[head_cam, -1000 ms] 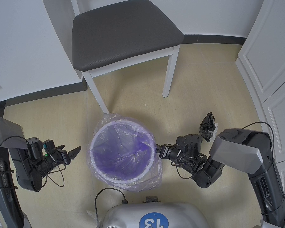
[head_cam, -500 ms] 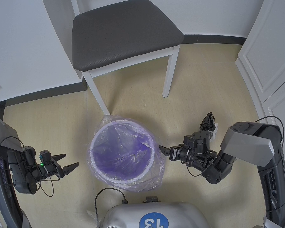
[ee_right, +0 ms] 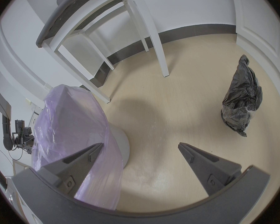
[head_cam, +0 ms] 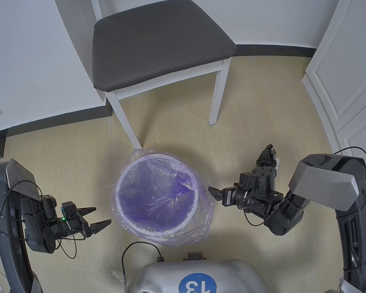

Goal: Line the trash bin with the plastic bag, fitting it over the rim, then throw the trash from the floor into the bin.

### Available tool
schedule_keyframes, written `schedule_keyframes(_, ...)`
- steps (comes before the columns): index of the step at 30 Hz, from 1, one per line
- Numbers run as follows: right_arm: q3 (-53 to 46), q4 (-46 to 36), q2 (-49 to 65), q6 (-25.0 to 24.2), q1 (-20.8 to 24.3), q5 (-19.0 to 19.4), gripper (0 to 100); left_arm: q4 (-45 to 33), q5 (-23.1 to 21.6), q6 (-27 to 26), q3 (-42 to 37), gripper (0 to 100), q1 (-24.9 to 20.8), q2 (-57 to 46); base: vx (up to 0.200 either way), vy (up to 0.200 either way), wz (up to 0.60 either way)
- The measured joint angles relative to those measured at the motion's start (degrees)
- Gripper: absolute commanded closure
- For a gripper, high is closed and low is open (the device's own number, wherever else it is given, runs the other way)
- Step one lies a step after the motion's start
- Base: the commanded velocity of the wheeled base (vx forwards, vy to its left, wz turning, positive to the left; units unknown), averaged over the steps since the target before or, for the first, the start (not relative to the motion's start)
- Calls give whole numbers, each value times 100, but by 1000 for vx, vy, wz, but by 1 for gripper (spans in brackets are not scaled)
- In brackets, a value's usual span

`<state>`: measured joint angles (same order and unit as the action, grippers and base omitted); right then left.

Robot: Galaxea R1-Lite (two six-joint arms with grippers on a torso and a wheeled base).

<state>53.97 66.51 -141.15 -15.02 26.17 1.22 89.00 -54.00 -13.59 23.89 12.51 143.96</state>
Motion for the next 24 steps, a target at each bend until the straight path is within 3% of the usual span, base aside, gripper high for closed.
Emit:
schedule_keyframes(4,-63,79,20,68,-10,0,0,-2,-902,-329,188,0,35,41,0,0,0)
schedule_keyframes(7,-108,128,26,126,-18,1,0,-2,-1242,-428,444,0,22,52,0,0,0)
schedule_keyframes(24,-227,308,39,191,-44,33,0,-2,-1332,-380,1111,0,-413,262,0,0,0)
